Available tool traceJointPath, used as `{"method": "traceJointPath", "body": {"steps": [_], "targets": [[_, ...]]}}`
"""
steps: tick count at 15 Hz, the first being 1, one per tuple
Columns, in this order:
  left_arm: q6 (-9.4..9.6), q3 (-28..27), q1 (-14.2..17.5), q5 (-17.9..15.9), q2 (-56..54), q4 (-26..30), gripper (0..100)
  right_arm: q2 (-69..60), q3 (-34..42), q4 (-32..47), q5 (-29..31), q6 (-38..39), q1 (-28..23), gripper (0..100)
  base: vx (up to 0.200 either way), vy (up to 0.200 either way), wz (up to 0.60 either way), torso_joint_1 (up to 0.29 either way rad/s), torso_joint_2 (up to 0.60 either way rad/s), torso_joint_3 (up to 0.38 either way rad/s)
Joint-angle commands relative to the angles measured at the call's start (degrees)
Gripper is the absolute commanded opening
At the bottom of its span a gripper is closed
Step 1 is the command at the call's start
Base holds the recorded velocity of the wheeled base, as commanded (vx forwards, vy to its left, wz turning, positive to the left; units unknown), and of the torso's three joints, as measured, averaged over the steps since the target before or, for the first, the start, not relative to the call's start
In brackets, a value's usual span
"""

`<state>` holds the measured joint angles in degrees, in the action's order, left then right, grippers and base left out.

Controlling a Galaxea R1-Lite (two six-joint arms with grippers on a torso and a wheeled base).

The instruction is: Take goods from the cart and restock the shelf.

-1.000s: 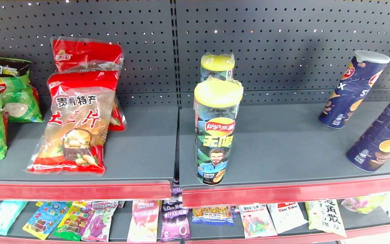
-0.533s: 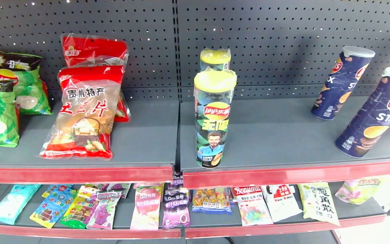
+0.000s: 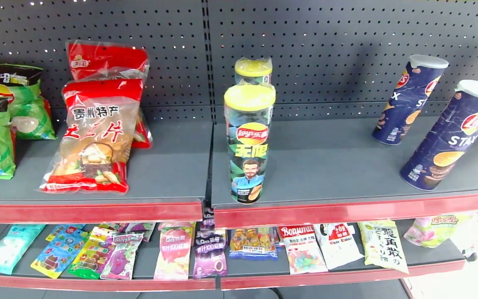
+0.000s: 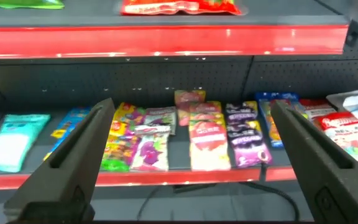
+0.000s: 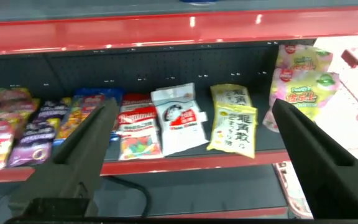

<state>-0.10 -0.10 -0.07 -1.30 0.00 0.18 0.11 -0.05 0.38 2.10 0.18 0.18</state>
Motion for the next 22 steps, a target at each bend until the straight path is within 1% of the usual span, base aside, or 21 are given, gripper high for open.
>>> {"method": "traceJointPath", "body": {"steps": [1,19,22], "targets": [[0.01,0.0,0.0,0.0,0.0,0.0,100,0.0,0.0,0.0,0.0,0.0,0.0,100,0.000,-0.200,0.00,0.017,0.01,0.002],[0.01,0.0,0.0,0.0,0.0,0.0,100,0.0,0.0,0.0,0.0,0.0,0.0,100,0.000,-0.200,0.00,0.003,0.00,0.003],[-0.08,0.0,0.0,0.0,0.0,0.0,100,0.0,0.0,0.0,0.0,0.0,0.0,100,0.000,0.000,0.00,0.000,0.00,0.000]]}}
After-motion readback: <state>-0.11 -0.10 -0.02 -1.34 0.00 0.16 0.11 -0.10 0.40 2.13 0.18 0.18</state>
